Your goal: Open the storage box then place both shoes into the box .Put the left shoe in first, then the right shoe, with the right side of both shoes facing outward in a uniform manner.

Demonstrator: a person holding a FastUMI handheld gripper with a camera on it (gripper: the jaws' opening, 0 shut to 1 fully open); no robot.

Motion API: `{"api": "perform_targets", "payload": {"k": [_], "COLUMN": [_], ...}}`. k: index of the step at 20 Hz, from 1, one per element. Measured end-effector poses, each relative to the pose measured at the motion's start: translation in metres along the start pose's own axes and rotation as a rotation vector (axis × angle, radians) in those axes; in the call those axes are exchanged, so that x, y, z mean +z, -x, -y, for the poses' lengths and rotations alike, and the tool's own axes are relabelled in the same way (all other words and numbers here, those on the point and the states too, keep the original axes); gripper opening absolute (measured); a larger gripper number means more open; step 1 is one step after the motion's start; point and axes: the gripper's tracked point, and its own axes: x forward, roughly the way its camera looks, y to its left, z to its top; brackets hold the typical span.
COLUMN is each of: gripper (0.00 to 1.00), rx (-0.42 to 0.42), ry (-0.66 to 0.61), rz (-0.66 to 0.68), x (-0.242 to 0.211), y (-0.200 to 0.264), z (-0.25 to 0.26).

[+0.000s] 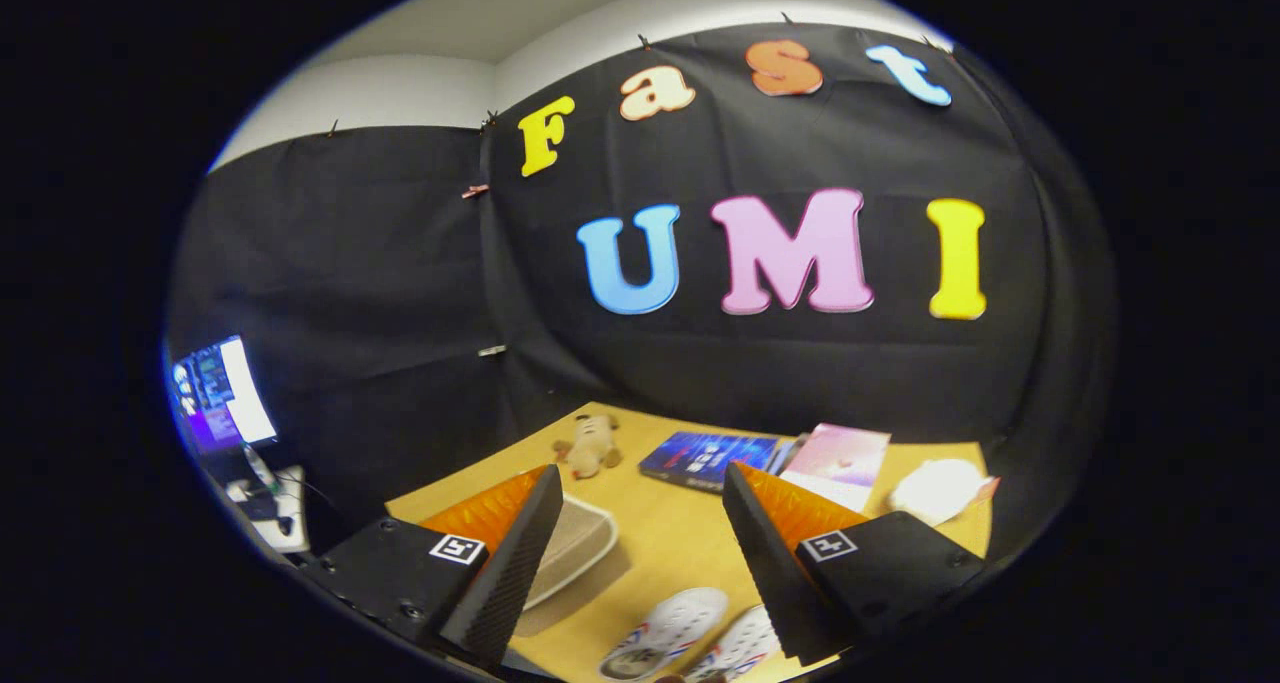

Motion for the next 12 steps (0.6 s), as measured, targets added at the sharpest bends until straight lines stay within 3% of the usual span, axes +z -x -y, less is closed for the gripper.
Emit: {"api": "perform_targets", "payload": {"k": [8,12], "gripper": [0.98,0.98], "rx": [0.275,0.334], "ry": [-0.452,-0.669], "rz": [-0.325,-0.454], "x": [-0.130,-0.185], "y": [-0.060,-0.081], "z": [-0.049,-0.056]}}
